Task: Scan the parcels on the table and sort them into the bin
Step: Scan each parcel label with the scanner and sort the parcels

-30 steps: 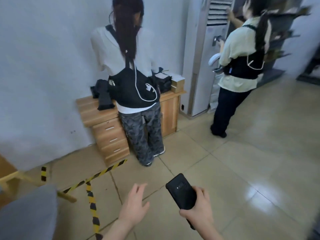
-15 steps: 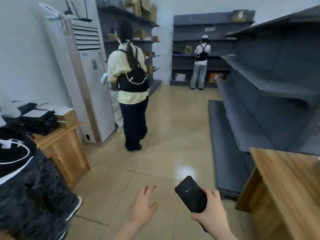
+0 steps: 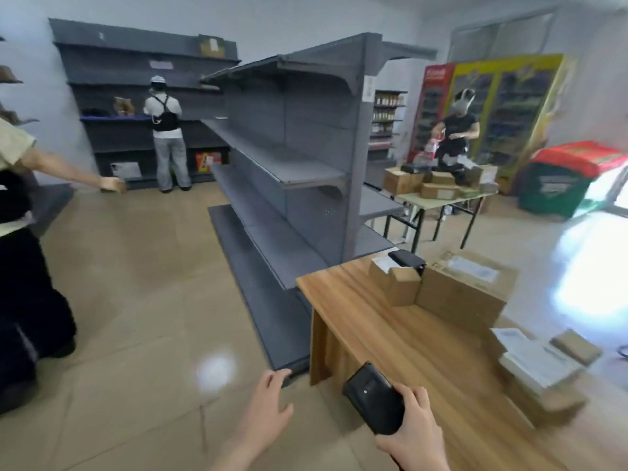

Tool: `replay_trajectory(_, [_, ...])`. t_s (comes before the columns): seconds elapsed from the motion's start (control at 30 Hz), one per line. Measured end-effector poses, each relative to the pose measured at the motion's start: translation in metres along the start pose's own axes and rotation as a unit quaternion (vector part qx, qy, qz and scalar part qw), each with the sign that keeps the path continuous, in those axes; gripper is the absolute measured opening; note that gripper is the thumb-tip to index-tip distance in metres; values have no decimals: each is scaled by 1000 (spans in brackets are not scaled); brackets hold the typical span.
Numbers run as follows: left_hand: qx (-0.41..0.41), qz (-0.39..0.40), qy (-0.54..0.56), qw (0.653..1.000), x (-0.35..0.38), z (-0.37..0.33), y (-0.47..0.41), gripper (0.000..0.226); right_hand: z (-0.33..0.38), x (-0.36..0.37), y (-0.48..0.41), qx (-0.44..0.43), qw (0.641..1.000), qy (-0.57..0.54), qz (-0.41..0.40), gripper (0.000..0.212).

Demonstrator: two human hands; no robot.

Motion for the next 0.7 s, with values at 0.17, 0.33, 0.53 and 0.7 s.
replay_trajectory(0.17, [59,49,-30,997,47,-73,-57,55,-55,-50,-34,44,997,-22,-54,87])
replay_trajectory(0.33, [92,100,-49,990,92,-141,-115,55,-110,-94,-73,81,993,-36,-83,91])
replay_trajectory(0.53, [134,148,-66,978,147,-211,-165,56,-172,-136,-103,131,984,-30,-120,91])
replay_trajectory(0.7, [153,170,-43,973,186,-249,-201,57,-210,-156,-127,154,978,-35,-134,93])
Point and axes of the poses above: each hand's wrist, its own y-axis away from the middle knuckle, its own x-axis out of the palm, z = x × y, the point moved 8 cm from there along -y, towards the middle knuckle, and after that the axes turned 3 degrees about -x, right-handed, at the moved point
